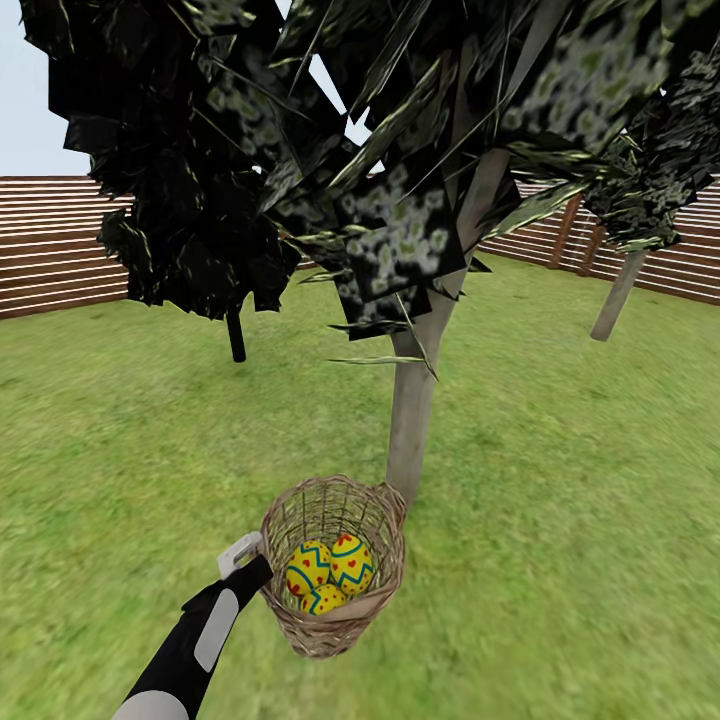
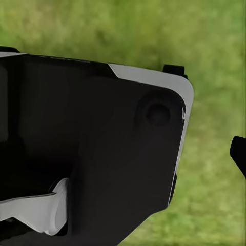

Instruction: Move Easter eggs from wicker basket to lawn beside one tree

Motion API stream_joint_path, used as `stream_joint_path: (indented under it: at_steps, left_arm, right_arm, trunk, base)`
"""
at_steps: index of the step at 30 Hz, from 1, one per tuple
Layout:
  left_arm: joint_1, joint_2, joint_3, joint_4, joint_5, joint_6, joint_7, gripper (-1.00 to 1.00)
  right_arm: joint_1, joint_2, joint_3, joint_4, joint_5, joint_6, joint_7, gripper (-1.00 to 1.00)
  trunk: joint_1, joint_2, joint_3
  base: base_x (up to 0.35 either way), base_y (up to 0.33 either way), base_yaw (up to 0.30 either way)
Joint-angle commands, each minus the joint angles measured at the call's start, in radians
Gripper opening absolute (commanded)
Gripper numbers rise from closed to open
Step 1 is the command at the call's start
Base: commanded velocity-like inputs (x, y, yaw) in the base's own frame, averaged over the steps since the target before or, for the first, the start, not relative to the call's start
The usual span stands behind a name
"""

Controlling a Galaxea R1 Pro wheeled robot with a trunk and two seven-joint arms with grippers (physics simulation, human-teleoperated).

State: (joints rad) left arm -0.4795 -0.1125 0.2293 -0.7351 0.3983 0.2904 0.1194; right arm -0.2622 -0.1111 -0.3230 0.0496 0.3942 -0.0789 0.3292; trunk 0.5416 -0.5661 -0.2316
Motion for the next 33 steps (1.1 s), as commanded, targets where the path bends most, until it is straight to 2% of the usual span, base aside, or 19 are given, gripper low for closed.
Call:
stream_joint_path:
  at_steps: [1,12,15,16,17,19,20,21,23,24,26,33]
  left_arm:
    - [-0.001,-0.001,0.002,-0.003,0.013,0.006,0.005,-1.0]
    - [-0.001,-0.002,0.002,0.0,0.013,0.006,0.005,-1.0]
    - [-0.001,-0.004,0.002,0.002,0.013,0.006,0.005,-1.0]
    - [-0.001,-0.004,0.001,0.002,0.013,0.006,0.005,-1.0]
    - [-0.001,-0.004,0.001,0.002,0.013,0.006,0.005,-1.0]
    - [-0.001,-0.003,0.002,0.002,0.013,0.005,0.005,-1.0]
    - [-0.001,-0.003,0.002,0.002,0.013,0.005,0.005,-1.0]
    - [-0.001,-0.003,0.002,0.002,0.013,0.006,0.005,-1.0]
    - [-0.001,-0.003,0.002,0.002,0.013,0.005,0.005,-1.0]
    - [-0.001,-0.003,0.002,0.002,0.013,0.006,0.005,-1.0]
    - [-0.001,-0.001,0.002,0.0,0.013,0.006,0.005,-1.0]
    - [-0.001,-0.001,0.002,-0.004,0.013,0.006,0.006,-1.0]
  right_arm:
    - [-0.002,-0.001,-0.008,0.004,0.009,-0.007,0.001,1.0]
    - [-0.002,-0.004,-0.014,-0.005,0.008,-0.007,0.003,1.0]
    - [-0.013,-0.001,-0.014,-0.106,0.006,0.004,0.009,1.0]
    - [-0.028,-0.001,-0.015,-0.162,0.004,0.017,0.008,1.0]
    - [-0.053,-0.002,-0.016,-0.226,0.002,0.078,0.007,1.0]
    - [-0.095,-0.002,-0.034,-0.363,-0.007,0.268,0.008,1.0]
    - [-0.108,-0.002,-0.056,-0.453,-0.033,0.346,0.008,1.0]
    - [-0.115,-0.003,-0.067,-0.516,-0.067,0.372,0.008,1.0]
    - [-0.152,-0.01,-0.073,-0.585,-0.127,0.391,0.007,1.0]
    - [-0.181,-0.018,-0.074,-0.591,-0.137,0.393,0.006,1.0]
    - [-0.211,-0.027,-0.074,-0.59,-0.14,0.394,0.004,1.0]
    - [-0.216,-0.035,-0.074,-0.597,-0.132,0.385,0.006,1.0]
  trunk:
    - [0.004,-0.009,-0.005]
    - [0.046,-0.086,-0.039]
    - [0.058,-0.107,-0.049]
    - [0.062,-0.114,-0.052]
    - [0.066,-0.121,-0.055]
    - [0.073,-0.135,-0.061]
    - [0.077,-0.142,-0.064]
    - [0.081,-0.149,-0.067]
    - [0.089,-0.163,-0.074]
    - [0.092,-0.17,-0.077]
    - [0.1,-0.184,-0.083]
    - [0.127,-0.233,-0.105]
  base:
    - [0.0,0.0,0.0]
    - [0.0,0.0,0.0]
    - [0.0,0.0,0.0]
    - [0.0,0.0,0.0]
    - [0.0,0.0,0.0]
    - [0.0,0.0,0.0]
    - [0.0,0.0,0.0]
    - [0.0,0.0,0.0]
    - [0.0,0.0,0.0]
    - [0.0,0.0,0.0]
    - [0.0,0.0,0.0]
    - [0.0,0.0,0.0]
